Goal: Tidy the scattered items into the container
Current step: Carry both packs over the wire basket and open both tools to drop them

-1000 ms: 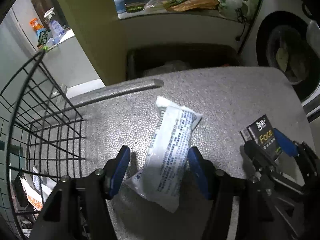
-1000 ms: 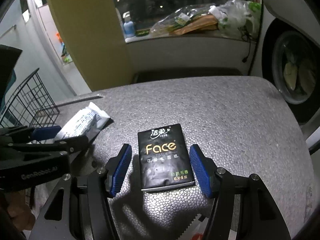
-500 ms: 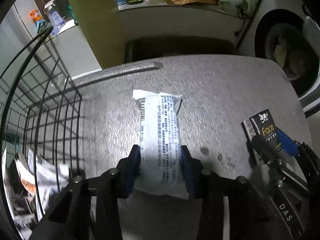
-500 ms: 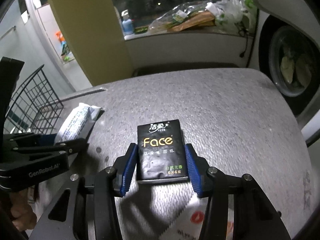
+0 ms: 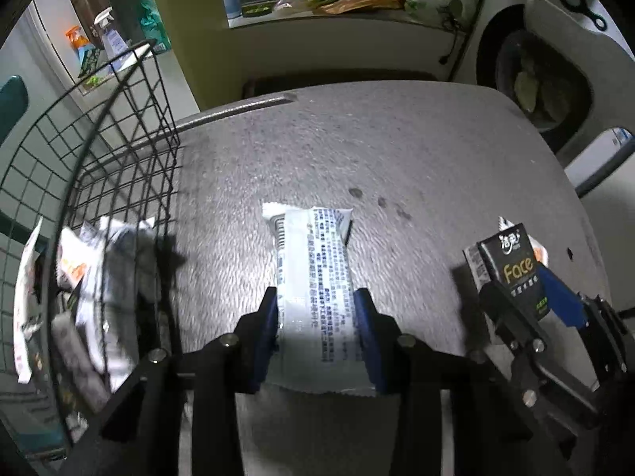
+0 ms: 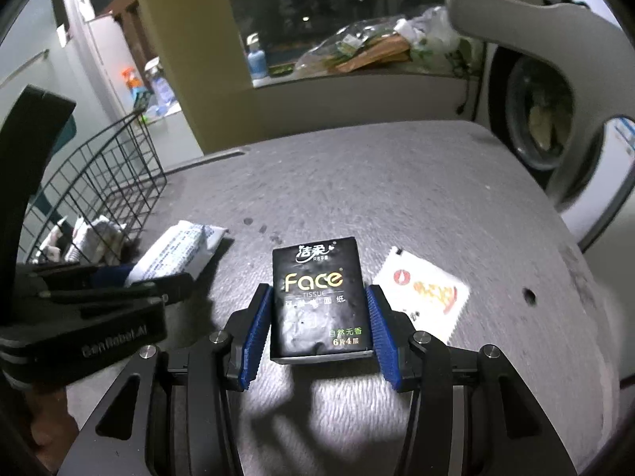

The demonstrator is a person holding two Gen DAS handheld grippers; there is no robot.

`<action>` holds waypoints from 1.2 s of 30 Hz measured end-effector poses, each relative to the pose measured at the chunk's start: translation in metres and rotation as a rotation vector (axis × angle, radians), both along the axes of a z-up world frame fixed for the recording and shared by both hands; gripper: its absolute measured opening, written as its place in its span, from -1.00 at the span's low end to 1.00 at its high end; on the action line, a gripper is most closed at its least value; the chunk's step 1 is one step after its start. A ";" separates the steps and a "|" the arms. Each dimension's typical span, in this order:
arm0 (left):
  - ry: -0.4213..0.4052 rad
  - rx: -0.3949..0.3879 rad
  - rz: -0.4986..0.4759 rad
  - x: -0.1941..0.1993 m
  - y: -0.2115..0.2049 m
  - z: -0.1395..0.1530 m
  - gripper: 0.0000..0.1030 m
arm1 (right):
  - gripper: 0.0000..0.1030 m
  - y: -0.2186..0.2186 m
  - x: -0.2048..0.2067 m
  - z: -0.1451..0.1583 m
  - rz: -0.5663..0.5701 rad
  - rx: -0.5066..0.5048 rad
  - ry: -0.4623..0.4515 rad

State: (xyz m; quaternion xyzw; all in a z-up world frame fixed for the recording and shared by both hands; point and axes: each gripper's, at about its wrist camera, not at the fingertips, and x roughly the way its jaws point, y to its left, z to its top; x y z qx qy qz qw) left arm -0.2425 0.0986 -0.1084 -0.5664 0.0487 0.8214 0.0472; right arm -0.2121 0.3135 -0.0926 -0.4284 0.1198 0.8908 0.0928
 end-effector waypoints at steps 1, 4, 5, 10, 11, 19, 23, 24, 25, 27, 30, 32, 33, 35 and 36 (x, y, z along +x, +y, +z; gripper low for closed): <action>0.003 0.001 0.000 0.005 0.000 0.003 -0.20 | -0.06 -0.004 0.002 0.007 0.000 0.011 0.005; 0.005 0.022 0.001 0.018 -0.003 0.014 -0.21 | -0.06 -0.016 0.014 0.029 0.007 0.059 0.035; 0.012 0.023 0.001 0.023 -0.005 0.018 -0.21 | -0.06 -0.018 0.017 0.034 0.007 0.062 0.042; 0.094 0.050 0.006 0.042 -0.009 0.061 -0.22 | -0.06 -0.027 0.032 0.073 0.013 0.070 0.107; 0.114 0.051 0.004 0.045 -0.011 0.072 -0.22 | -0.06 -0.029 0.035 0.082 0.018 0.064 0.126; 0.232 0.063 0.099 0.057 -0.076 0.136 -0.22 | -0.06 -0.088 0.011 0.128 0.157 -0.007 0.212; 0.234 0.061 0.198 0.059 -0.134 0.139 -0.22 | -0.06 -0.138 -0.018 0.124 0.298 -0.046 0.200; 0.225 0.061 0.218 0.059 -0.146 0.136 -0.22 | -0.06 -0.147 -0.023 0.120 0.314 -0.053 0.188; 0.208 0.059 0.243 0.059 -0.162 0.129 -0.22 | -0.06 -0.159 -0.029 0.115 0.337 -0.060 0.171; 0.186 0.053 0.273 0.060 -0.180 0.118 -0.22 | -0.06 -0.172 -0.033 0.108 0.360 -0.062 0.157; 0.161 0.067 0.299 0.059 -0.201 0.109 -0.22 | -0.06 -0.188 -0.037 0.099 0.382 -0.070 0.137; 0.158 0.075 0.308 0.059 -0.209 0.106 -0.22 | -0.06 -0.192 -0.041 0.094 0.390 -0.063 0.123; 0.157 0.080 0.311 0.060 -0.209 0.105 -0.22 | -0.06 -0.193 -0.042 0.093 0.392 -0.058 0.119; 0.155 0.089 0.310 0.061 -0.213 0.103 -0.22 | -0.04 -0.193 -0.041 0.092 0.394 -0.056 0.118; 0.156 0.089 0.310 0.062 -0.213 0.102 -0.22 | -0.05 -0.192 -0.040 0.092 0.396 -0.058 0.122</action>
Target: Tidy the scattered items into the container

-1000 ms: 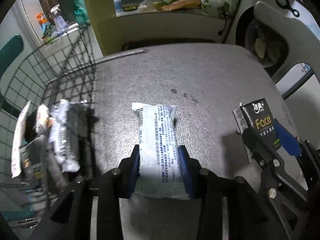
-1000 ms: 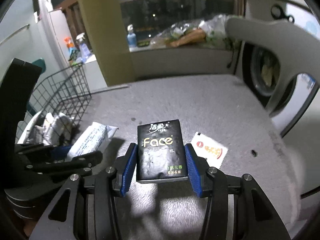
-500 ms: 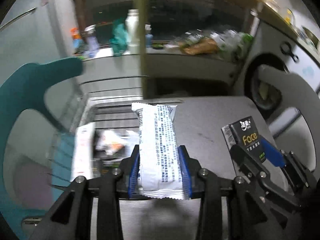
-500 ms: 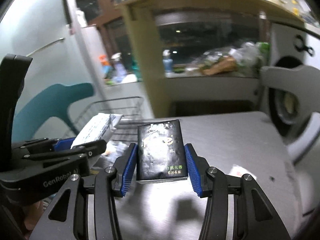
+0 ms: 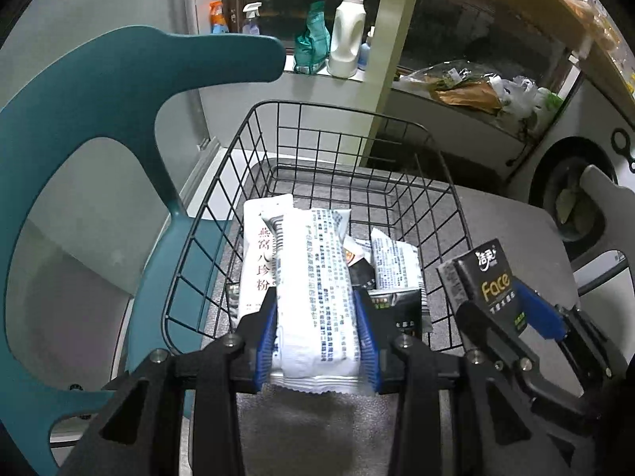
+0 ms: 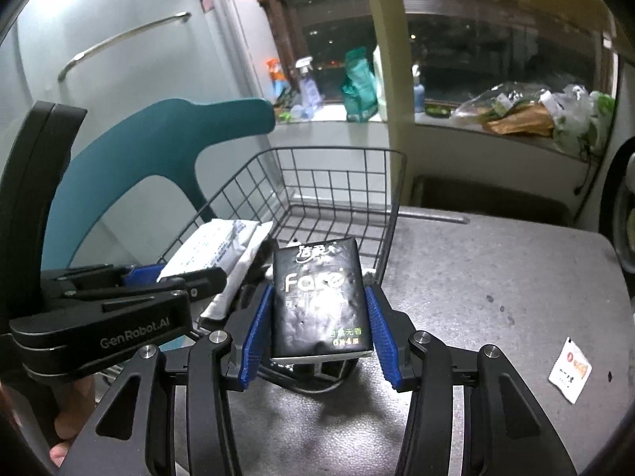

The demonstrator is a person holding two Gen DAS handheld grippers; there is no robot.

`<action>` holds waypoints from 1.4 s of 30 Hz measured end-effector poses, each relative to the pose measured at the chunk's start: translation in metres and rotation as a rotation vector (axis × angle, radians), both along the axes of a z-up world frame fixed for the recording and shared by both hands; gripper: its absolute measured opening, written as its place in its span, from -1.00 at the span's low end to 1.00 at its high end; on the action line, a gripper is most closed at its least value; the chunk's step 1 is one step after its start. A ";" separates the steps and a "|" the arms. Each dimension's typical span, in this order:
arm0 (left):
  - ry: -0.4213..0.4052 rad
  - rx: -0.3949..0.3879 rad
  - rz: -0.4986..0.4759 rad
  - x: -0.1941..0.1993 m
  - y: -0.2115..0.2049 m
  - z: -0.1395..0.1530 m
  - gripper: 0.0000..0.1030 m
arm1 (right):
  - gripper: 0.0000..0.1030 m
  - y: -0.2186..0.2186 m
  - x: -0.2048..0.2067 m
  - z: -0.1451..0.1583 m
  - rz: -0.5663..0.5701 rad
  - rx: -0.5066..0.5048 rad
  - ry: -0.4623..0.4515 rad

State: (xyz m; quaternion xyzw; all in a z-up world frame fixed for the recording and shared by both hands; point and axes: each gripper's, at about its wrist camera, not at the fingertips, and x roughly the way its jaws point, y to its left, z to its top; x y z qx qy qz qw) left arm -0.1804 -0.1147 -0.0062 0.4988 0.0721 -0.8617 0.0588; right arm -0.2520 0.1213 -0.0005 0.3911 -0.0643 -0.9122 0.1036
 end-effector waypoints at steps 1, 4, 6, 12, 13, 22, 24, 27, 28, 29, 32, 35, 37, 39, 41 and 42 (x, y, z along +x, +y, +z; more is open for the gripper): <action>0.005 0.003 -0.006 0.001 -0.001 0.000 -0.21 | -0.04 -0.002 -0.001 0.000 0.007 0.005 0.003; 0.014 0.004 -0.020 0.002 0.001 0.000 -0.10 | 0.00 -0.004 0.004 0.003 -0.011 0.040 0.020; 0.013 -0.015 -0.019 0.002 0.006 0.001 -0.08 | 0.03 0.000 0.002 0.003 -0.018 0.036 0.019; 0.016 -0.024 -0.033 0.003 0.019 0.008 -0.08 | 0.03 0.014 0.011 0.006 -0.030 0.035 0.025; 0.018 -0.023 -0.036 0.004 0.023 0.010 -0.08 | 0.03 0.018 0.014 0.008 -0.035 0.042 0.029; 0.035 -0.040 -0.195 0.001 0.126 0.022 -0.07 | 0.03 0.118 0.051 -0.002 -0.209 0.075 0.015; 0.029 -0.044 -0.247 -0.002 0.159 0.016 -0.05 | 0.04 0.142 0.058 -0.014 -0.250 0.078 -0.013; 0.014 -0.037 -0.289 -0.006 0.191 0.002 -0.01 | 0.05 0.183 0.070 -0.034 -0.308 0.077 -0.058; 0.007 -0.037 -0.297 -0.009 0.202 -0.006 0.04 | 0.05 0.195 0.073 -0.042 -0.323 0.073 -0.071; 0.002 -0.037 -0.299 -0.010 0.208 -0.013 0.07 | 0.06 0.203 0.076 -0.047 -0.335 0.073 -0.081; -0.036 -0.038 -0.297 -0.017 0.220 -0.036 0.14 | 0.08 0.224 0.079 -0.066 -0.358 0.076 -0.111; -0.082 -0.047 -0.296 -0.025 0.223 -0.061 0.14 | 0.09 0.236 0.074 -0.082 -0.366 0.072 -0.137; -0.104 -0.048 -0.289 -0.030 0.223 -0.073 0.14 | 0.10 0.242 0.068 -0.089 -0.367 0.075 -0.151; -0.119 -0.041 -0.287 -0.032 0.224 -0.082 0.14 | 0.10 0.244 0.062 -0.093 -0.370 0.088 -0.157; -0.128 -0.047 -0.287 -0.035 0.224 -0.089 0.14 | 0.11 0.248 0.057 -0.098 -0.383 0.083 -0.164; -0.131 -0.050 -0.287 -0.037 0.224 -0.092 0.14 | 0.11 0.251 0.055 -0.100 -0.391 0.074 -0.165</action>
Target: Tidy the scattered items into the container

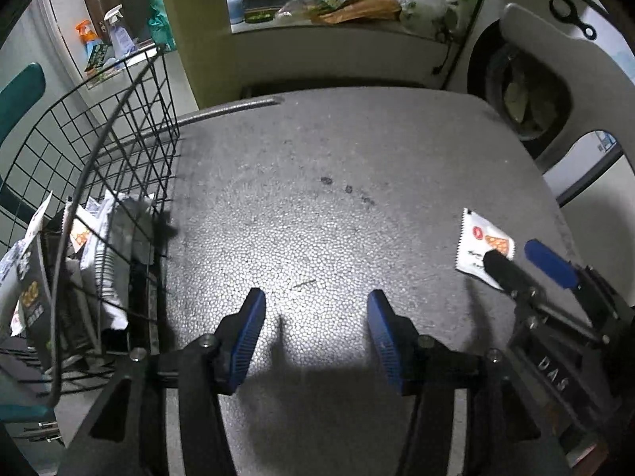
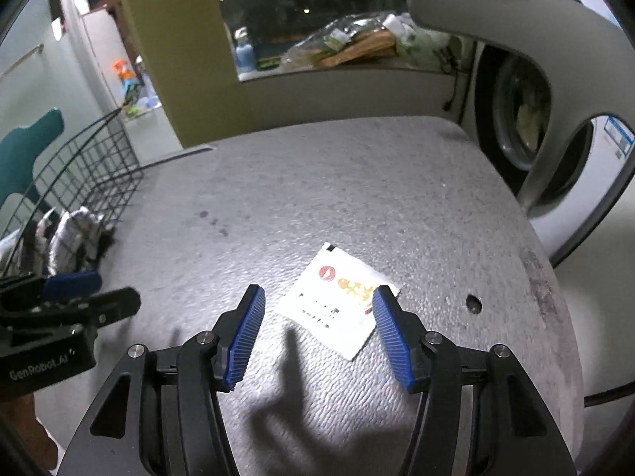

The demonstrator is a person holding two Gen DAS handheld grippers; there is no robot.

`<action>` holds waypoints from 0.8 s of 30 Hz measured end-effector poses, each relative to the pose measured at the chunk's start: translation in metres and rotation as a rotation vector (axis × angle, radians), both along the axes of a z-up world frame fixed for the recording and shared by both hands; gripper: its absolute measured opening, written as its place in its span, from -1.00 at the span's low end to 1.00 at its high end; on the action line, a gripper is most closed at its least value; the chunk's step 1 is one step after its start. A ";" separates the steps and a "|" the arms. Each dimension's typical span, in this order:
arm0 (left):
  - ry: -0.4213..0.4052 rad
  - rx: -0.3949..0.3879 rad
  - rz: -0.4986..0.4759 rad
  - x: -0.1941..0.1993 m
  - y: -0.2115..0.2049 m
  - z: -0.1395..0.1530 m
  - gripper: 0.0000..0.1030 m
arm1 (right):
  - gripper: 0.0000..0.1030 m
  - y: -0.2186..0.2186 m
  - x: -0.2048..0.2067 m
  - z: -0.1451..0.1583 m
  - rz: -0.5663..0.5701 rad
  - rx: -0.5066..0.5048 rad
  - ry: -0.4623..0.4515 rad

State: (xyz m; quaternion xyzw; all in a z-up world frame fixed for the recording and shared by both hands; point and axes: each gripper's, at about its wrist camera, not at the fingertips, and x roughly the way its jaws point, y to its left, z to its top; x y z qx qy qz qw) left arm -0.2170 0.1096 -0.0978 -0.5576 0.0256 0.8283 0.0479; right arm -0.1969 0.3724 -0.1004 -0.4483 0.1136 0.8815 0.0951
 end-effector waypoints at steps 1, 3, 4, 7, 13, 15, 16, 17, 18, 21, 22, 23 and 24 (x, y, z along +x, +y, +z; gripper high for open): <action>-0.002 0.000 0.000 -0.002 -0.001 -0.001 0.15 | 0.12 0.001 -0.002 -0.002 -0.006 -0.007 0.000; -0.009 0.001 -0.001 -0.005 -0.001 -0.005 0.15 | 0.12 0.003 -0.005 -0.007 -0.012 -0.014 -0.007; -0.010 0.000 -0.001 -0.006 -0.002 -0.006 0.15 | 0.12 0.006 -0.007 -0.011 -0.019 -0.021 -0.013; -0.014 0.000 0.000 -0.006 -0.002 -0.011 0.15 | 0.12 0.011 -0.013 -0.018 -0.038 -0.036 -0.019; -0.025 0.007 -0.011 -0.008 -0.004 -0.017 0.15 | 0.14 0.007 -0.019 -0.026 -0.033 -0.014 -0.035; -0.028 0.009 -0.012 -0.008 -0.005 -0.019 0.15 | 0.16 0.005 -0.021 -0.027 -0.031 -0.005 -0.038; -0.029 0.010 -0.012 -0.008 -0.005 -0.019 0.15 | 0.17 0.004 -0.022 -0.027 -0.032 -0.002 -0.038; -0.030 0.009 -0.012 -0.008 -0.006 -0.019 0.15 | 0.17 0.003 -0.022 -0.027 -0.031 0.005 -0.040; -0.029 0.006 -0.012 -0.008 -0.006 -0.019 0.15 | 0.17 0.001 -0.022 -0.028 -0.027 0.018 -0.044; -0.029 0.008 -0.011 -0.007 -0.008 -0.018 0.15 | 0.18 -0.007 -0.023 -0.030 -0.007 0.070 -0.065; -0.030 0.009 -0.010 -0.007 -0.008 -0.018 0.15 | 0.18 -0.007 -0.024 -0.029 -0.006 0.070 -0.069; -0.030 0.010 -0.008 -0.007 -0.008 -0.018 0.15 | 0.18 -0.007 -0.024 -0.030 -0.007 0.071 -0.071; -0.030 0.011 -0.007 -0.007 -0.009 -0.018 0.15 | 0.18 -0.007 -0.024 -0.030 -0.004 0.075 -0.073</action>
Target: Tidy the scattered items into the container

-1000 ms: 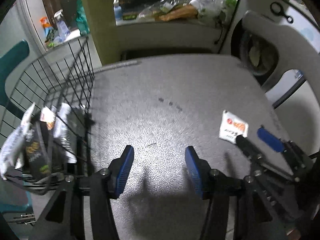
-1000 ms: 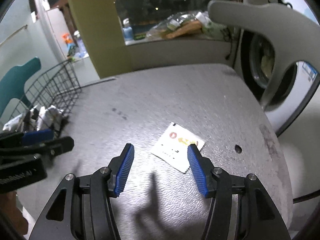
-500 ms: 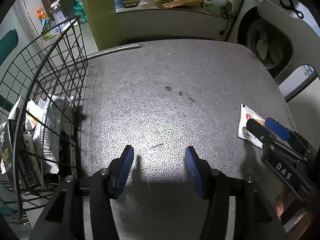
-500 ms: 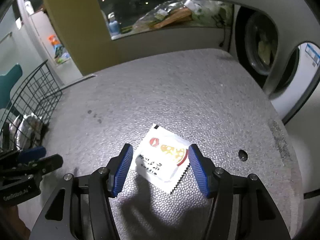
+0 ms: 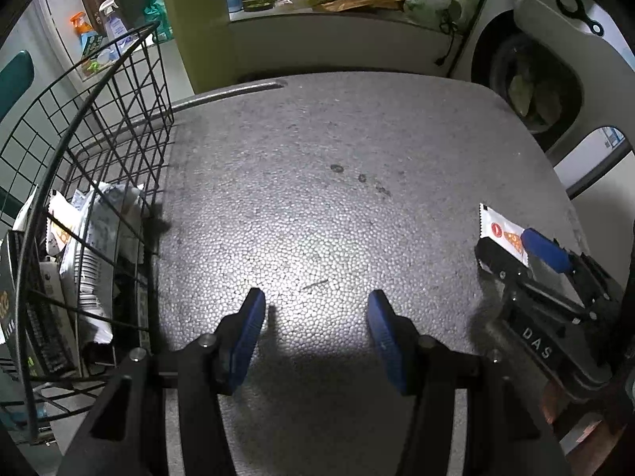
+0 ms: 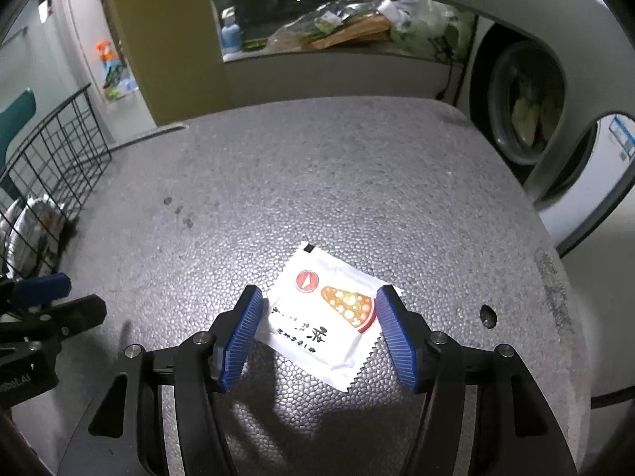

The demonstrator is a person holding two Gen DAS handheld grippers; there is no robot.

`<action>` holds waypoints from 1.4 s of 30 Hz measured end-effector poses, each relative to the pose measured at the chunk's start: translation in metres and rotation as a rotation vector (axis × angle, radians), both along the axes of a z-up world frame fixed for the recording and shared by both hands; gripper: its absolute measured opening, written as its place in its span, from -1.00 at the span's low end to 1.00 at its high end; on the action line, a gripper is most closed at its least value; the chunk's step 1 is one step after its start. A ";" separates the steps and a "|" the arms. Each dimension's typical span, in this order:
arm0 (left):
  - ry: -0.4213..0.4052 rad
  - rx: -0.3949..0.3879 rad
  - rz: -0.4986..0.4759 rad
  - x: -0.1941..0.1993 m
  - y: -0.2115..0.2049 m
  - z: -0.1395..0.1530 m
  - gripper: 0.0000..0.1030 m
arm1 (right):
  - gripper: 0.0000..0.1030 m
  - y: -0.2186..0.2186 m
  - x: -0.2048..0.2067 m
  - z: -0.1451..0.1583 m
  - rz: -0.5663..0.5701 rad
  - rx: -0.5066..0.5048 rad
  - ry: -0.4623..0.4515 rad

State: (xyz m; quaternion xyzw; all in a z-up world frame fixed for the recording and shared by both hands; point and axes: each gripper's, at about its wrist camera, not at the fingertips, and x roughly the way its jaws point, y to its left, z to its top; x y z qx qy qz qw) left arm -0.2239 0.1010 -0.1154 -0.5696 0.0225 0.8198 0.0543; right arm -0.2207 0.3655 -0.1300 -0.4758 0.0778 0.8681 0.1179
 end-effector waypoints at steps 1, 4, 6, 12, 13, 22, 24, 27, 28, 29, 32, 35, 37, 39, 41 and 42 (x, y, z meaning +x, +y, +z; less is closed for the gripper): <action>0.000 -0.001 0.000 0.000 0.000 0.000 0.15 | 0.17 -0.001 0.000 0.000 0.006 0.011 -0.003; -0.001 -0.005 -0.003 0.001 0.000 0.001 0.15 | 0.16 -0.003 0.000 -0.001 0.012 0.023 -0.009; -0.006 -0.008 -0.005 0.001 0.001 0.001 0.15 | 0.15 -0.004 0.001 -0.001 0.015 0.031 -0.011; -0.010 0.000 0.001 0.001 -0.001 0.000 0.15 | -0.09 -0.009 0.003 0.001 0.024 0.051 -0.017; -0.008 -0.001 0.002 0.001 0.000 0.000 0.15 | -0.36 -0.012 0.003 0.003 0.045 0.041 -0.013; 0.001 -0.005 0.005 0.002 -0.004 0.005 0.15 | -0.96 -0.027 0.004 0.006 0.061 0.042 -0.018; 0.002 -0.004 0.006 0.003 -0.006 0.007 0.15 | -0.96 -0.026 0.006 0.007 0.063 0.024 -0.015; 0.006 0.000 0.009 0.004 -0.007 0.010 0.15 | -0.96 -0.025 0.009 0.009 0.063 0.019 -0.012; 0.008 0.001 0.008 0.004 -0.007 0.011 0.15 | -0.96 -0.025 0.010 0.010 0.061 0.014 -0.011; 0.010 0.002 0.006 0.005 -0.007 0.011 0.15 | -0.96 -0.023 0.010 0.011 0.059 0.009 -0.006; 0.012 0.002 0.002 0.008 -0.006 0.013 0.15 | -0.96 -0.021 0.014 0.015 0.056 -0.005 0.015; 0.012 -0.002 0.003 0.010 -0.007 0.013 0.15 | -0.95 -0.020 0.016 0.019 0.060 -0.022 0.042; 0.006 0.004 0.004 0.010 -0.007 0.013 0.15 | -0.95 -0.017 0.016 0.020 0.056 -0.024 0.059; 0.007 0.005 0.005 0.011 -0.007 0.014 0.15 | -0.88 -0.014 0.017 0.019 0.044 -0.022 0.052; 0.010 0.003 0.005 0.011 -0.007 0.015 0.15 | -0.62 -0.008 0.017 0.015 0.022 -0.035 0.042; 0.009 0.004 0.005 0.010 -0.007 0.014 0.15 | -0.55 -0.005 0.017 0.014 0.011 -0.035 0.036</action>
